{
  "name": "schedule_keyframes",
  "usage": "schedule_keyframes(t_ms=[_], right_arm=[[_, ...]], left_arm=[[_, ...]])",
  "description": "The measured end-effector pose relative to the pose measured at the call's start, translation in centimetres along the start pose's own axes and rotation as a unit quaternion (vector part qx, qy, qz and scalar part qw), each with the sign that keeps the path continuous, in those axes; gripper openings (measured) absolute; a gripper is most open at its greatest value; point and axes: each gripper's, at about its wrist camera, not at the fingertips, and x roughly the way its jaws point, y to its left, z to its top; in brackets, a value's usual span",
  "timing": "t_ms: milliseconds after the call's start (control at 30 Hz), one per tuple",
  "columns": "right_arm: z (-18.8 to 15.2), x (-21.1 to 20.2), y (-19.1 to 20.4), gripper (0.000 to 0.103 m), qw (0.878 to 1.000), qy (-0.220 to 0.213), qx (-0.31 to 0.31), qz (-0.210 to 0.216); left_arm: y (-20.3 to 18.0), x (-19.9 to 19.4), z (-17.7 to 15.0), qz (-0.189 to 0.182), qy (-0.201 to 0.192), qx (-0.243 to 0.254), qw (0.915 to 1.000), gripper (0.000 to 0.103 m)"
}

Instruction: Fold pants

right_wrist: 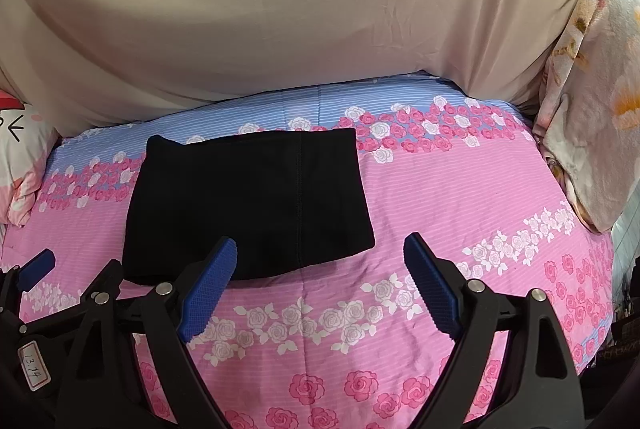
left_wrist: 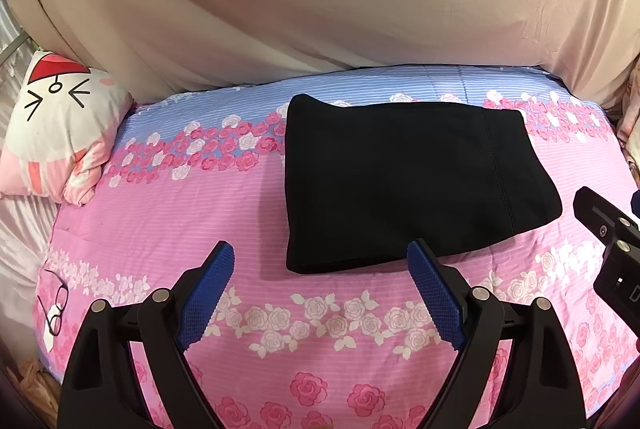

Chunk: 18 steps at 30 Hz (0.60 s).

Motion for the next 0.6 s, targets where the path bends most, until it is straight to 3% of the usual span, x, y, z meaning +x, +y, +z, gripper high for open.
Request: schedule_keyframes(t_ms=[600], right_arm=[[-0.27, -0.21, 0.22, 0.084, 1.000, -0.001, 0.005, -0.005]], left_arm=[[-0.13, -0.08, -0.58, 0.007, -0.005, 0.014, 0.9999, 0.086]])
